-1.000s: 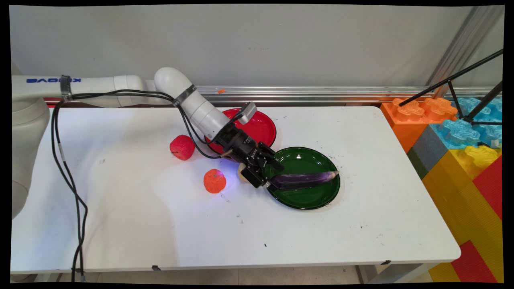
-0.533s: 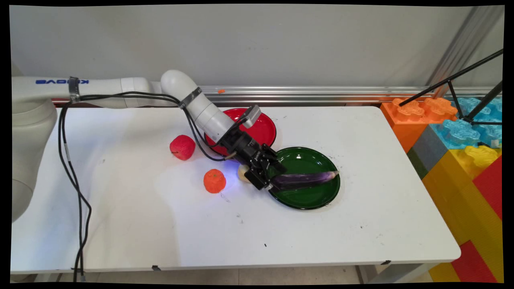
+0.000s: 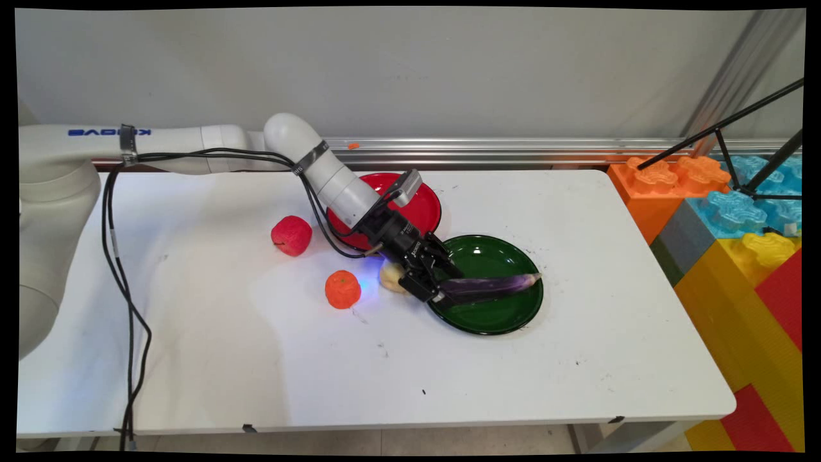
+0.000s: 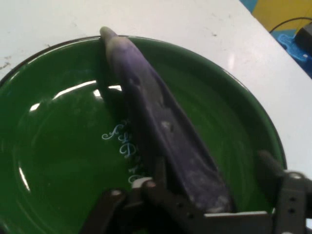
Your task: Pick up the eggplant from the green plate, then place the picked object on the table
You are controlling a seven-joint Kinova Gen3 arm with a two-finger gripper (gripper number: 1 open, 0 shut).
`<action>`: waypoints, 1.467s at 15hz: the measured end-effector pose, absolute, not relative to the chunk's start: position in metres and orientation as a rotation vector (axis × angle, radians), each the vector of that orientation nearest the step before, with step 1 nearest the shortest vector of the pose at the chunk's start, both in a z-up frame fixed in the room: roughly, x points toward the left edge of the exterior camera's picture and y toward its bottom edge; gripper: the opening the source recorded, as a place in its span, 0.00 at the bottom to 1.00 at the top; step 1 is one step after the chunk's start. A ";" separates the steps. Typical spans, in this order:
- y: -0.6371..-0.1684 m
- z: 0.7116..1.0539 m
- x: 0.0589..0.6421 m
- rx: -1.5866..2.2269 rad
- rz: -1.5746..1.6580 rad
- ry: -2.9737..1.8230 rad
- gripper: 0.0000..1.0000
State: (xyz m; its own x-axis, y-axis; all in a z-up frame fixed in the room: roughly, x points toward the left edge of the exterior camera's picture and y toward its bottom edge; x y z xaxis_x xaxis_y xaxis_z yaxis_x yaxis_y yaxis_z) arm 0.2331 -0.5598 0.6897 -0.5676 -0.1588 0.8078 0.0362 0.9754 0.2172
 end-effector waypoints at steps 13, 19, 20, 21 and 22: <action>-0.569 0.702 0.235 0.065 -0.228 -2.150 0.00; -0.572 0.723 0.238 0.079 -0.213 -2.107 0.00; -0.572 0.728 0.240 0.083 -0.212 -2.098 0.00; -0.571 0.733 0.242 0.087 -0.211 -2.089 0.00; -0.570 0.737 0.245 0.091 -0.212 -2.083 0.00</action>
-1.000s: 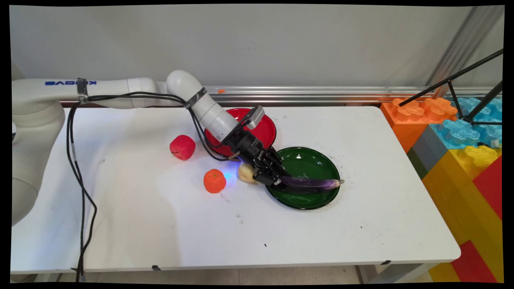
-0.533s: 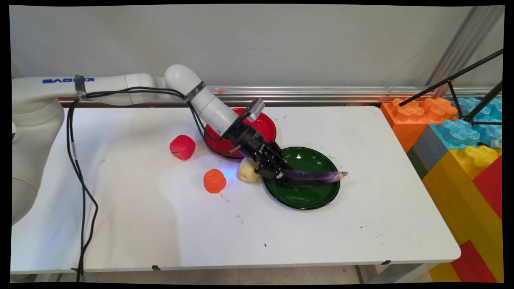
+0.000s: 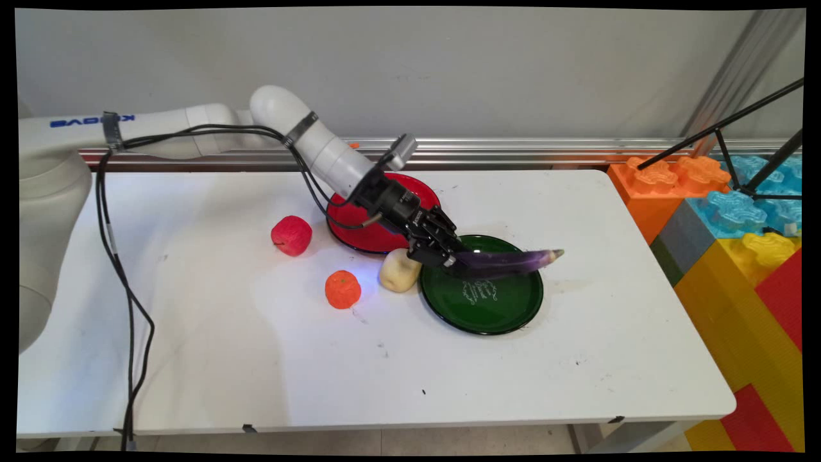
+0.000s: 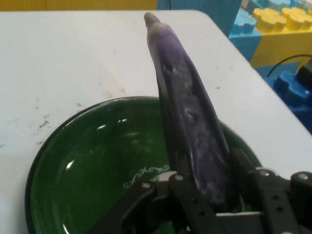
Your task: Place the picked object on the table
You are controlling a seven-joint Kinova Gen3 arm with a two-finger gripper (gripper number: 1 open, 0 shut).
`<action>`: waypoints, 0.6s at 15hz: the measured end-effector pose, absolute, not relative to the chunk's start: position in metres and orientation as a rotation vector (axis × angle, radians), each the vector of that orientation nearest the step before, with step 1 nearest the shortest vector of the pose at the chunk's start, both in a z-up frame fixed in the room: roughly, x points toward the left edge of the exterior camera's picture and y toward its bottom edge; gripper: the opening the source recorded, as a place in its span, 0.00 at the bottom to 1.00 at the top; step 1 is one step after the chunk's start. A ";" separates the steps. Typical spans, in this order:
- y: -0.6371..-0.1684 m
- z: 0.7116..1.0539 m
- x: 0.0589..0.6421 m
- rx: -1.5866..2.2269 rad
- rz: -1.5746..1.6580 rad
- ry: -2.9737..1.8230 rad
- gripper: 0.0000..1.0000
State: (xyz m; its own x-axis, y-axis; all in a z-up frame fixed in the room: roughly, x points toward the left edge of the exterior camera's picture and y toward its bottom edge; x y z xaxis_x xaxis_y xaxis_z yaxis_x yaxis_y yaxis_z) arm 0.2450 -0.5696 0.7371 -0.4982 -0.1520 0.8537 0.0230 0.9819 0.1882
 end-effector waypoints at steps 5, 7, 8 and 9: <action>-0.554 0.756 0.268 0.101 -0.232 -2.060 0.00; -0.543 0.761 0.281 0.096 -0.250 -2.057 0.00; -0.538 0.763 0.287 0.094 -0.259 -2.057 0.00; -0.531 0.765 0.296 0.090 -0.270 -2.057 0.00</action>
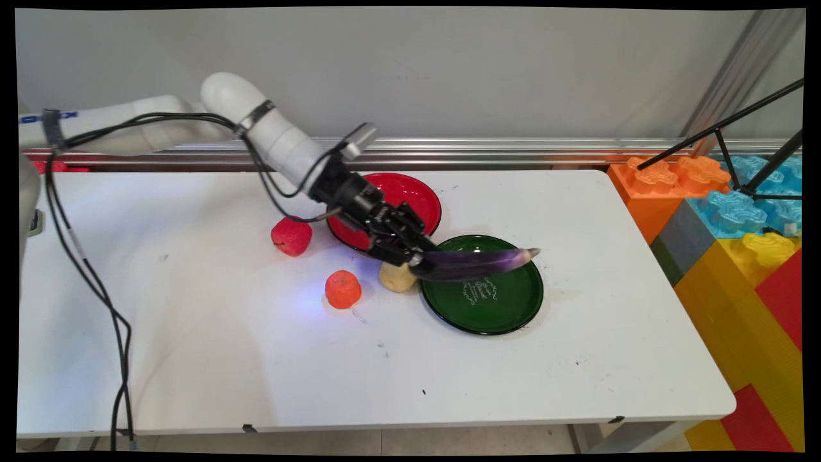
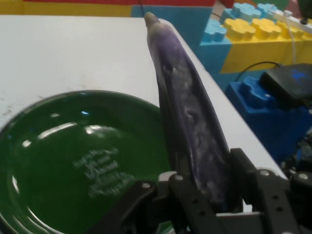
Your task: Place the picked object on the table
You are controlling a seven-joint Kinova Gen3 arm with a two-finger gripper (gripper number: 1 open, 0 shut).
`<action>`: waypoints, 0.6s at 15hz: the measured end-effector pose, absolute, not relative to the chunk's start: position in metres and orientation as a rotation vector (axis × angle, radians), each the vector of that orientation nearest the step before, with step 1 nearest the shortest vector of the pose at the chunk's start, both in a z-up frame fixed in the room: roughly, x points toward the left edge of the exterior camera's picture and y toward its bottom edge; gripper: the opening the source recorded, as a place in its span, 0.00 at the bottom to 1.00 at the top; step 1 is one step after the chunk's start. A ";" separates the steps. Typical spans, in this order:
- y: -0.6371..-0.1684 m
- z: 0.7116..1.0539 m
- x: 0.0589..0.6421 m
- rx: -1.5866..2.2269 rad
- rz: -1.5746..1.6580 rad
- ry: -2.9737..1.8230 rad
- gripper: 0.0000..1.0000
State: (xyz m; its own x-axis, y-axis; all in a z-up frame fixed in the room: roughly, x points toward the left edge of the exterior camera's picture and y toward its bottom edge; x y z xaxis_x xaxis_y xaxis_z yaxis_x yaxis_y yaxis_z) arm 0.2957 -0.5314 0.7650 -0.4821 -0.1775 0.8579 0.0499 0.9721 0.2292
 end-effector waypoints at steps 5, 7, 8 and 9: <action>-0.506 0.770 0.339 0.070 -0.313 -2.069 0.00; -0.497 0.771 0.356 0.061 -0.327 -2.075 0.00; -0.493 0.771 0.364 0.056 -0.333 -2.077 0.00; -0.489 0.770 0.372 0.048 -0.342 -2.081 0.00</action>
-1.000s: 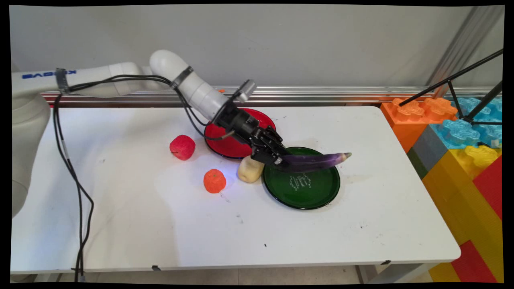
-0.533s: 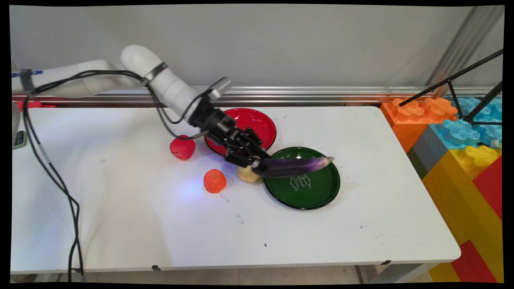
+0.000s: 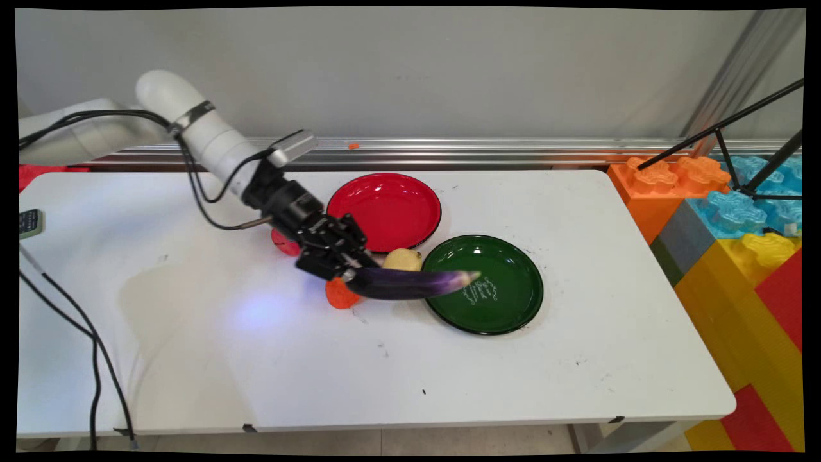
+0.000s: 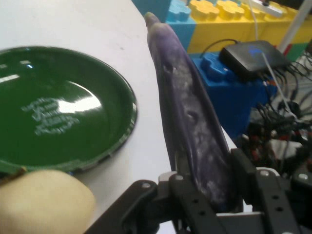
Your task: Place the picked object on the table
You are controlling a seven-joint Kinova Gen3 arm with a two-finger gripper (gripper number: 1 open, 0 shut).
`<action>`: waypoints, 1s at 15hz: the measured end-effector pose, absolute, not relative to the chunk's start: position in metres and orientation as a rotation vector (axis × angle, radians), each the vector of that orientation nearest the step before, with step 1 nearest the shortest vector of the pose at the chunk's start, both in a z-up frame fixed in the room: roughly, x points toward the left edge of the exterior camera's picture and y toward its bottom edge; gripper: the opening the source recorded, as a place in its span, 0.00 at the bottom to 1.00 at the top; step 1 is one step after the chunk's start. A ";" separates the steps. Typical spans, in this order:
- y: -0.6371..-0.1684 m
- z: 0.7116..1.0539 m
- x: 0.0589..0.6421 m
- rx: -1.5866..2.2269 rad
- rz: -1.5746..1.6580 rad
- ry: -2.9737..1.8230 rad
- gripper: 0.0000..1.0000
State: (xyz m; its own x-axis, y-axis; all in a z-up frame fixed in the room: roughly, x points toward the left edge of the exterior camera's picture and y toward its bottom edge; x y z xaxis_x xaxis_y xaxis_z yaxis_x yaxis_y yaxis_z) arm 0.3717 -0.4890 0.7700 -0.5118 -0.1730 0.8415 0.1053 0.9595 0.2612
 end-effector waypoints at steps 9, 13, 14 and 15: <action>-0.458 0.751 0.429 -0.006 -0.409 -2.134 0.00; -0.455 0.735 0.440 -0.001 -0.416 -2.160 0.00; -0.455 0.731 0.442 0.001 -0.418 -2.165 0.00; -0.455 0.727 0.444 0.004 -0.420 -2.169 0.00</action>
